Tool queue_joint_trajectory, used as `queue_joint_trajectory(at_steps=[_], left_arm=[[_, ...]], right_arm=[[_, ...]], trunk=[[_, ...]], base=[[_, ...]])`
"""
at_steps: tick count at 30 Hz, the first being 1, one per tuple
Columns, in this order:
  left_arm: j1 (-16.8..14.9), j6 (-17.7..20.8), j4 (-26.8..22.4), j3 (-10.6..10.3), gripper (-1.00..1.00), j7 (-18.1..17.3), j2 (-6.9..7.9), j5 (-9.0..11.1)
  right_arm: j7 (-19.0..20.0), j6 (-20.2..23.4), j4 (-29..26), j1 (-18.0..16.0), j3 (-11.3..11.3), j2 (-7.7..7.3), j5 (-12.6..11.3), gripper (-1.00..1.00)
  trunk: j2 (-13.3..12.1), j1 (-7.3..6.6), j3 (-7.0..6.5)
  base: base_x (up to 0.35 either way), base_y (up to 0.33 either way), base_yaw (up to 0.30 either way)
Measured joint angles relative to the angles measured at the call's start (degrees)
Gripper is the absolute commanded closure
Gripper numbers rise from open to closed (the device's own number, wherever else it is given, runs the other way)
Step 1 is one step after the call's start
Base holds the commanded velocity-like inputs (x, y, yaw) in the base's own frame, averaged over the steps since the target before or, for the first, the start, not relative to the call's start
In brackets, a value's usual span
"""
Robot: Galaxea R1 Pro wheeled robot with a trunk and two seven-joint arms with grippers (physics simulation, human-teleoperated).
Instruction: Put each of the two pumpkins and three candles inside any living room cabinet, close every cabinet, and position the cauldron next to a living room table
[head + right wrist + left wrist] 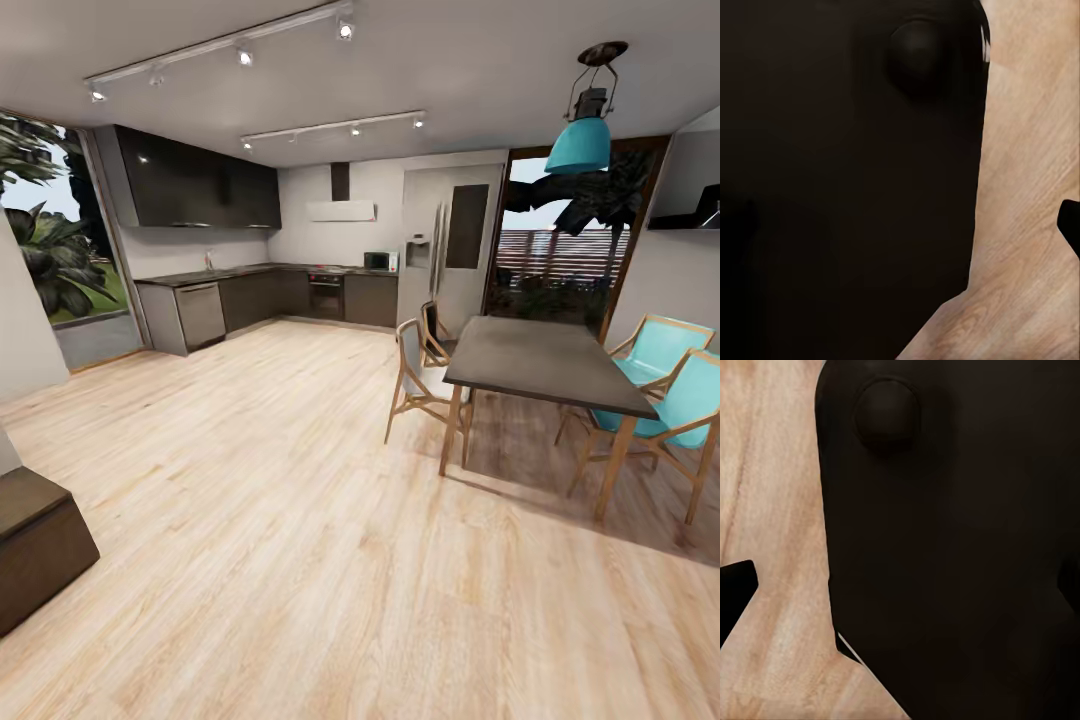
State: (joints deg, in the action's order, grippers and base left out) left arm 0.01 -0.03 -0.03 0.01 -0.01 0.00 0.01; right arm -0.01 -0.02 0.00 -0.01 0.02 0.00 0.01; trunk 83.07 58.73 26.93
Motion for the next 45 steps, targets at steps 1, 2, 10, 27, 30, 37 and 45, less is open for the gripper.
queue_joint_trajectory(at_steps=[1, 2, 10, 27, 30, 37, 45], left_arm=[[0.31, -0.29, -0.29, 0.07, -1.00, -0.08, -0.16, 0.08], [0.63, -0.32, -0.60, 0.08, -1.00, -0.08, -0.17, 0.02], [0.79, -0.32, -1.70, 0.08, -1.00, -0.08, 0.06, 0.07], [0.82, -0.32, -1.73, 0.08, -1.00, -0.08, 0.09, -0.04], [0.81, -0.32, -1.73, 0.08, -1.00, -0.08, 0.09, -0.08], [0.81, -0.32, -1.73, 0.08, -1.00, -0.08, 0.09, -0.07], [0.83, -0.32, -1.73, 0.08, -1.00, -0.08, 0.09, -0.03]], right_arm=[[-0.08, -0.16, -0.33, -0.33, 0.23, -0.11, 0.08, -1.00], [-0.08, -0.16, -0.36, -0.66, 0.24, -0.13, 0.08, -1.00], [-0.16, -2.00, -0.48, -3.13, 0.09, -0.11, -0.08, -1.00], [-0.17, -2.27, -0.52, -3.24, -0.11, -0.17, -0.33, -1.00], [-0.17, -2.27, -0.52, -3.24, -0.11, -0.17, -0.30, -1.00], [-0.17, -2.27, -0.52, -3.24, -0.08, -0.17, -0.27, -1.00], [-0.16, -2.27, -0.68, -3.24, -0.04, -0.34, -0.04, -1.00]], trunk=[[0.01, 0.00, 0.00], [0.01, 0.00, 0.00], [0.01, 0.00, 0.00], [0.01, 0.00, 1.22], [0.01, 0.00, 1.48], [0.01, 0.00, 2.11], [0.01, 0.00, 2.83]], base=[[0.000, 0.000, 0.000], [0.000, 0.000, 0.000], [0.000, 0.000, 0.000], [0.000, 0.000, 0.000], [0.000, 0.000, 0.000], [0.000, 0.000, 0.000], [0.000, 0.000, 0.000]])
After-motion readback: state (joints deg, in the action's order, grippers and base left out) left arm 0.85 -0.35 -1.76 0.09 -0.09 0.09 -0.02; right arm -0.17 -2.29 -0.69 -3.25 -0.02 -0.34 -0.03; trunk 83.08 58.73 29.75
